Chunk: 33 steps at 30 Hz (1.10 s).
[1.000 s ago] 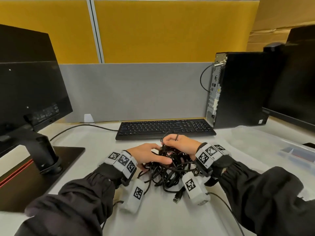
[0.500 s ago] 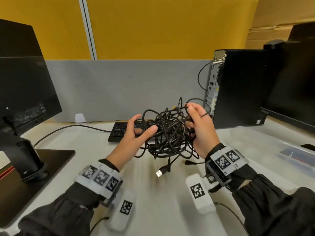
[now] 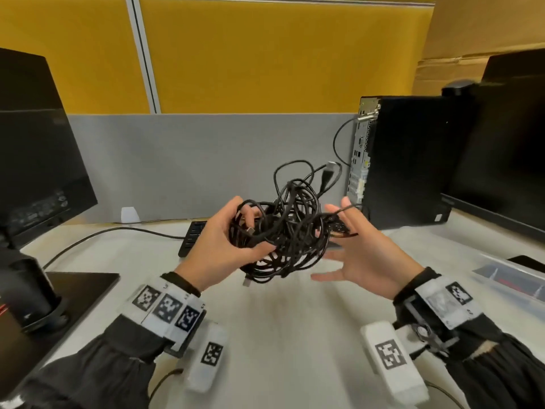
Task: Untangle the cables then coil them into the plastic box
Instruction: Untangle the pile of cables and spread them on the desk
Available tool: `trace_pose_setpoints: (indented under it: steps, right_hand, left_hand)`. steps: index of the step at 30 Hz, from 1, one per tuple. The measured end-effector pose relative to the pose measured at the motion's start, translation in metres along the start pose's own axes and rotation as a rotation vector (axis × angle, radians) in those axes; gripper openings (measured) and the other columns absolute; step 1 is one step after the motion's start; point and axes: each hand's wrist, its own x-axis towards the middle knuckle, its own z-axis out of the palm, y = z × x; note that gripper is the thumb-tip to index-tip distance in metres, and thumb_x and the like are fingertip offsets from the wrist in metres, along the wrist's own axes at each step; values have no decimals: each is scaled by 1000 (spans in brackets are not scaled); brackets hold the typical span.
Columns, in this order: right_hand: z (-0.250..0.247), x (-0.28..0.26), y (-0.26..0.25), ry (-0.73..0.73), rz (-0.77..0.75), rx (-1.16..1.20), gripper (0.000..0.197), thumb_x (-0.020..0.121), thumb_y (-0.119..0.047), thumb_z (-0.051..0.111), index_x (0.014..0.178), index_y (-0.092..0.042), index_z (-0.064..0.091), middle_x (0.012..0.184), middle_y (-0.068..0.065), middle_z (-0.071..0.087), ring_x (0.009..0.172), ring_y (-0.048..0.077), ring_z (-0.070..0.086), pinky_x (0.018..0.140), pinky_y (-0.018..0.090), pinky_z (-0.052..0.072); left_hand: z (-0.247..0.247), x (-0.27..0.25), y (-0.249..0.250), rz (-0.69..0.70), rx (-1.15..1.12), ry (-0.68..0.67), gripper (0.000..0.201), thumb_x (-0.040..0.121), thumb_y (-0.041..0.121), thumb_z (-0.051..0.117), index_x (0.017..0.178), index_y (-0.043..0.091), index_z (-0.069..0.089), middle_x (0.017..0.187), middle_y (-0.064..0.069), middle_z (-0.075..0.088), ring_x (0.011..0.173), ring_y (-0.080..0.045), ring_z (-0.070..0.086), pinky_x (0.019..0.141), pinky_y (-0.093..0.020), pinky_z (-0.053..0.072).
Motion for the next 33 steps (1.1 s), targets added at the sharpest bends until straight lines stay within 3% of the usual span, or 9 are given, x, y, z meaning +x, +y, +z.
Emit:
trace_pose_setpoints:
  steps: [3,6,11,15,18,23,26,30,33]
  right_hand:
    - [2,-5,2,-72,78,96,32,81,-50,54,96,-28,71,109,13,69,106,38,63,88,60,48]
    - [5,0,5,-71,50,258,31,86,-33,60,114,-22,55,122,20,61,109,39,61,87,58,49]
    - [13,11,11,-105,-51,297,37,86,-18,58,123,-19,55,120,13,63,108,33,63,81,55,52]
    - [20,22,16,-46,-104,219,48,82,-12,61,128,-5,50,109,15,62,95,30,61,71,46,55]
    - [22,28,19,21,-204,261,42,83,-6,59,123,3,52,106,18,62,89,28,62,68,44,56]
    - [28,33,28,-6,-365,200,13,83,-3,54,96,-2,58,90,12,68,80,23,66,66,37,57]
    - [25,35,32,-36,-390,155,13,82,-7,57,94,-3,60,95,11,68,83,22,66,67,35,56]
    - [16,35,30,79,-464,-214,22,80,-16,62,100,-8,64,93,0,70,86,21,67,75,42,56]
    - [8,37,31,173,-587,-433,12,84,-7,64,92,-15,68,91,-7,71,84,11,68,73,29,57]
  left_hand:
    - [-2,1,-1,134,182,3,34,63,22,75,72,24,43,97,11,64,117,-1,54,93,-26,47]
    - [-4,2,-1,195,238,37,37,62,7,74,73,19,41,107,28,60,111,3,55,86,-16,47]
    - [-8,1,-3,312,365,68,33,64,12,76,76,16,46,115,18,59,110,-3,57,85,-18,46]
    - [-13,-6,-5,74,88,-165,43,60,22,80,95,26,56,126,11,55,118,-12,55,94,-30,47]
    - [-19,-5,-8,-111,-324,-16,57,62,44,78,114,39,53,132,7,54,112,-10,58,86,-32,49]
    - [-1,-6,-16,-348,-201,-104,78,57,40,76,123,53,37,113,15,66,101,-11,65,85,-38,52]
    - [1,-6,-17,-322,-139,4,64,59,31,79,116,41,50,105,4,69,89,-16,68,70,-33,54]
    - [-4,-6,-25,-266,-22,150,51,56,37,82,100,40,56,102,11,69,90,-10,67,67,-30,53]
    - [-10,-6,-26,-189,38,248,41,68,16,82,95,30,54,97,9,69,84,-1,65,64,-19,48]
